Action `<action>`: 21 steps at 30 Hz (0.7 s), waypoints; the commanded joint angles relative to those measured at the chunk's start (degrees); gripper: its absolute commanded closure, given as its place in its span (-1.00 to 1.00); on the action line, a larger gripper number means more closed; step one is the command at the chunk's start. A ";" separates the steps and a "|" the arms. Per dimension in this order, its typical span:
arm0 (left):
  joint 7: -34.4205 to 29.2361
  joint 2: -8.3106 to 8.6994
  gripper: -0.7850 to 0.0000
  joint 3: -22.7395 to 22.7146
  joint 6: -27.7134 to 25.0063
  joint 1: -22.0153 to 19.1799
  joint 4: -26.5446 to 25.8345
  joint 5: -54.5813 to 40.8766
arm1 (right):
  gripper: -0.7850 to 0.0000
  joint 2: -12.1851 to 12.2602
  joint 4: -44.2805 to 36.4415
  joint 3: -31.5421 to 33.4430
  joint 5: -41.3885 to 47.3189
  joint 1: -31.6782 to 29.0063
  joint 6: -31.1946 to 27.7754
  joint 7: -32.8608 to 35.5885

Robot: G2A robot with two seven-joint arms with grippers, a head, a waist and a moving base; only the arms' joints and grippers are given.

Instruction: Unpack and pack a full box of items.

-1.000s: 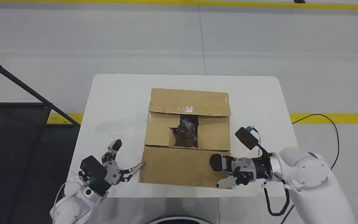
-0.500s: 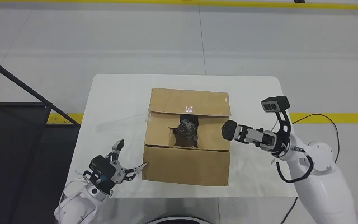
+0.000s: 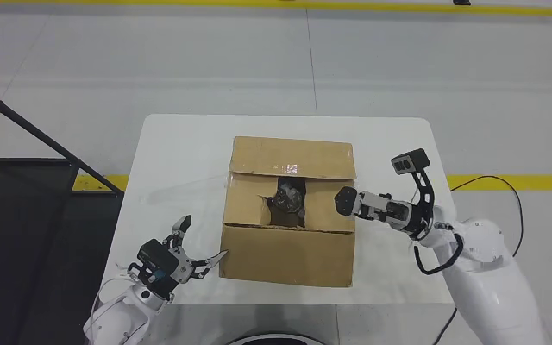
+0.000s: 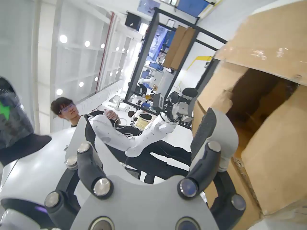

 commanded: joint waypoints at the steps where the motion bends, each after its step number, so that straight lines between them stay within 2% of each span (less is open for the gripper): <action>1: 0.00 0.00 -1.00 0.00 0.00 0.00 0.00 0.00 | -1.00 -0.08 1.27 -0.49 0.97 0.57 3.39 -0.41; 5: 0.00 0.00 -1.00 0.00 0.00 0.00 0.00 0.00 | -1.00 -0.21 4.32 -1.34 1.75 2.73 9.65 -0.44; 11: 0.00 0.00 -1.00 0.00 0.00 0.00 0.00 0.00 | -1.00 -0.60 8.26 -2.78 2.44 5.19 13.33 -0.77; 21: 0.00 0.00 -1.00 0.00 0.00 0.00 0.00 0.00 | -1.00 -1.60 13.35 -5.13 3.10 9.32 13.24 -2.59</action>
